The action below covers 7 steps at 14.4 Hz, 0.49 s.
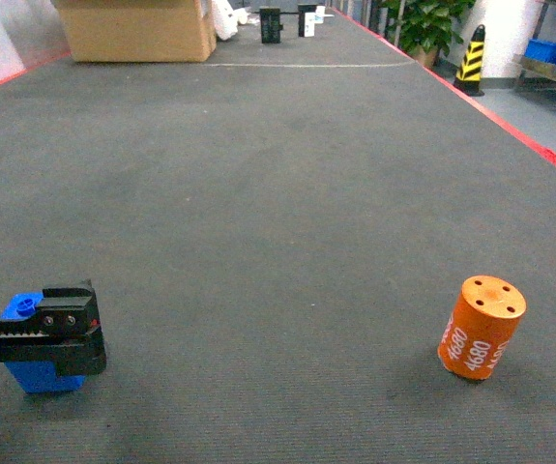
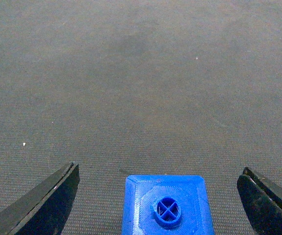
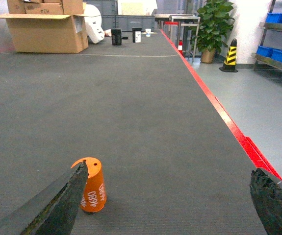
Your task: Sort blue parts and orange caps into right shelf containers
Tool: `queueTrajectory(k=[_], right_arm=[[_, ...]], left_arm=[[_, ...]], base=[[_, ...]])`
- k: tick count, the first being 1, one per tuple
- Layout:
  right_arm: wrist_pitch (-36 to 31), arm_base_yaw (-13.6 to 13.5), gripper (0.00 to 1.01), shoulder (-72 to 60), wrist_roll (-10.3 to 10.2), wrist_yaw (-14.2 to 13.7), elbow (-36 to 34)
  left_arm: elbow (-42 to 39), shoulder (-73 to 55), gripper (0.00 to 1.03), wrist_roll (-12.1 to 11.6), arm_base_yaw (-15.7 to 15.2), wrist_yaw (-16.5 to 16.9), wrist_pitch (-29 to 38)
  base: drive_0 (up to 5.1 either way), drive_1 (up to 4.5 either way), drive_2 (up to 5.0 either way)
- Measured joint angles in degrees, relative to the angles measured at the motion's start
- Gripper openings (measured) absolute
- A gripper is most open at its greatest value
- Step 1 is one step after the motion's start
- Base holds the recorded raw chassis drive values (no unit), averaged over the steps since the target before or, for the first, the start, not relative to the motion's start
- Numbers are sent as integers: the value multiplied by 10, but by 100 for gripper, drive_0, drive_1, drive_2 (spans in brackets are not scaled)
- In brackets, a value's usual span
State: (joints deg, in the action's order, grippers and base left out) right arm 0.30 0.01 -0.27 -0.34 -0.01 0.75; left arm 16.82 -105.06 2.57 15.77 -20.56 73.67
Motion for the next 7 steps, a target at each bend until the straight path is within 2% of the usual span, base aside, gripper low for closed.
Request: queueTrajectory(k=[7], right_arm=[[0, 0, 98, 0, 0, 0, 0]], left_arm=[[0, 0, 98, 0, 0, 0, 0]], base=[[0, 0, 0]])
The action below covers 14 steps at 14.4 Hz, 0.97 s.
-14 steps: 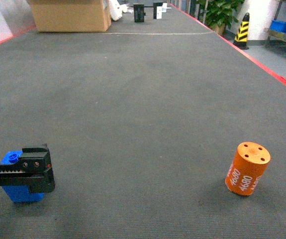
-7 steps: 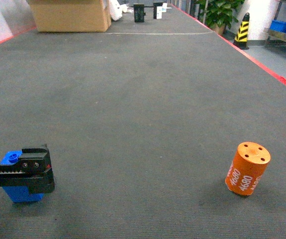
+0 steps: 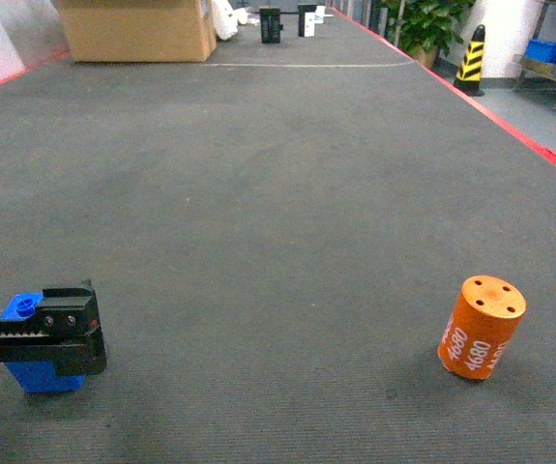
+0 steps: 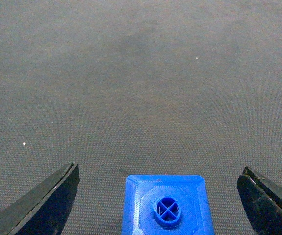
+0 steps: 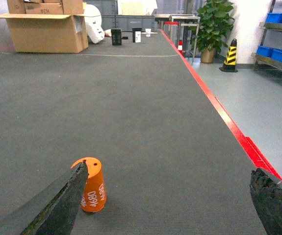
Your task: Sort blue parts and orange caps into right shelf containers
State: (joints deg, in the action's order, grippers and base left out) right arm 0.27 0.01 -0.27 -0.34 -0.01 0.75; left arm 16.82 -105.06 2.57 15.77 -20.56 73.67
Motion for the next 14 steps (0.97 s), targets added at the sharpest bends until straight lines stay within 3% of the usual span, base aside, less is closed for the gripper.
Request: queueTrajectory(k=[1, 2, 3, 4, 7, 14], right_arm=[[0, 0, 98, 0, 0, 0, 0], [0, 0, 98, 0, 0, 0, 0], [0, 0, 98, 0, 0, 0, 0], [0, 0, 98, 0, 0, 0, 0], [0, 0, 98, 0, 0, 0, 0], [0, 0, 98, 0, 0, 0, 0]], left_arm=[[21, 44, 98, 33, 14, -76, -145], [43, 65, 98, 83, 22, -138, -206], [55, 56, 98, 117, 22, -157, -226], [56, 37, 98, 135, 23, -159, -228], [74, 21, 98, 140, 24, -158, -200], [94, 1, 98, 151, 25, -150, -203]], base=[[0, 0, 0], [0, 0, 0], [0, 0, 0], [0, 0, 0], [0, 0, 0], [0, 0, 0]])
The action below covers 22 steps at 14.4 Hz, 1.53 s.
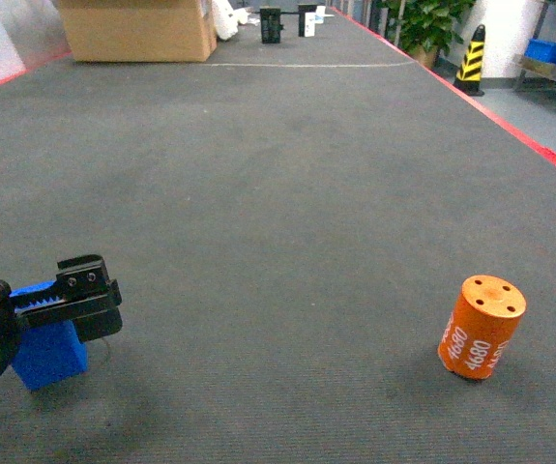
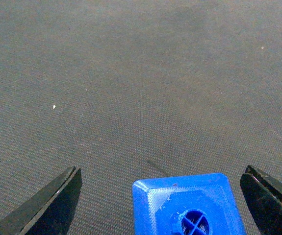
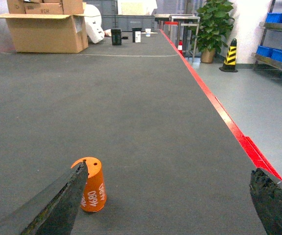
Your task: Sort blue parts and orange caps into right shelf containers
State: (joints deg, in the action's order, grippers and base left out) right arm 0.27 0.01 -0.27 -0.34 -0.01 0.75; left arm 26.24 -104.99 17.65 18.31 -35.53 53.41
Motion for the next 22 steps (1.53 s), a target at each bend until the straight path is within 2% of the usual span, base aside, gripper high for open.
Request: queueTrajectory(k=[5, 10, 11, 12, 15, 18, 22], right_arm=[[0, 0, 98, 0, 0, 0, 0], [0, 0, 98, 0, 0, 0, 0], [0, 0, 98, 0, 0, 0, 0], [0, 0, 98, 0, 0, 0, 0], [0, 0, 98, 0, 0, 0, 0], [0, 0, 98, 0, 0, 0, 0], [0, 0, 98, 0, 0, 0, 0]], left_arm=[[-1, -23, 98, 15, -7, 0, 6], [2, -56, 98, 21, -28, 8, 9], [6, -59, 98, 30, -33, 10, 0], [7, -59, 91, 34, -35, 15, -1], [15, -57, 47, 45, -38, 11, 7], [16, -36, 46, 42, -38, -2, 1], [29, 69, 46, -6, -52, -18, -39]], base=[[0, 0, 0], [0, 0, 0], [0, 0, 0], [0, 0, 0], [0, 0, 0], [0, 0, 0], [0, 0, 0]])
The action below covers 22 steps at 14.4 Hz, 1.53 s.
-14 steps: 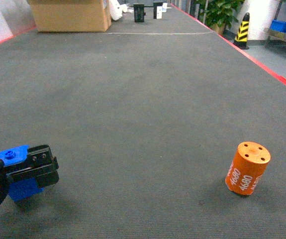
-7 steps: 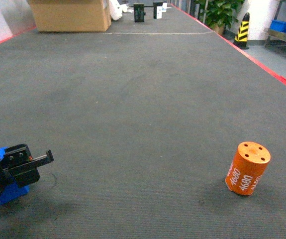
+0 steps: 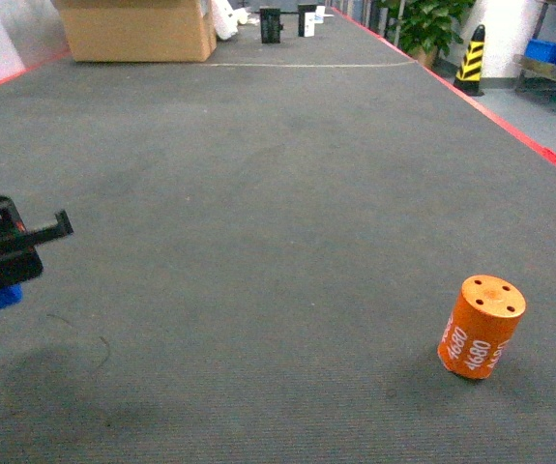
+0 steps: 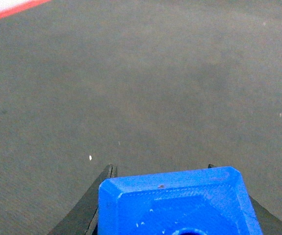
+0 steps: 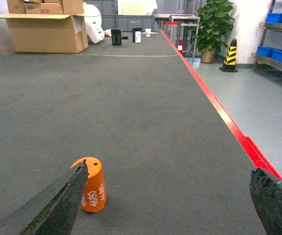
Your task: Sort blue parts and orange caps into right shelf containers
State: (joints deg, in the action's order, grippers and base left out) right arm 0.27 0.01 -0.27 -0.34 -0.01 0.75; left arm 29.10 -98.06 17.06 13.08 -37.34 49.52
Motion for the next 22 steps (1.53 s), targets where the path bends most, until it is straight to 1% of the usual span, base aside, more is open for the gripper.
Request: queueTrajectory(k=[2, 4, 6, 7, 8, 10, 13, 17, 22], right_arm=[[0, 0, 98, 0, 0, 0, 0], [0, 0, 98, 0, 0, 0, 0], [0, 0, 98, 0, 0, 0, 0], [0, 0, 98, 0, 0, 0, 0], [0, 0, 98, 0, 0, 0, 0], [0, 0, 98, 0, 0, 0, 0], [0, 0, 98, 0, 0, 0, 0], [0, 0, 98, 0, 0, 0, 0], [0, 0, 98, 0, 0, 0, 0]], left_arm=[[17, 56, 46, -34, -15, -2, -11], [22, 99, 46, -57, -17, -7, -17], [23, 130, 46, -70, -7, -19, -26], [23, 144, 46, -73, 1, -26, -28], [23, 167, 45, -86, 15, -37, -29], [23, 183, 45, -101, 23, -50, -24], [23, 214, 45, -111, 38, -72, -35], [10, 250, 45, -112, 53, -98, -49], [-2, 278, 45, -116, 74, -134, -43]], base=[[0, 0, 0], [0, 0, 0], [0, 0, 0], [0, 0, 0], [0, 0, 0], [0, 0, 0], [0, 0, 0], [0, 0, 0], [0, 0, 0]])
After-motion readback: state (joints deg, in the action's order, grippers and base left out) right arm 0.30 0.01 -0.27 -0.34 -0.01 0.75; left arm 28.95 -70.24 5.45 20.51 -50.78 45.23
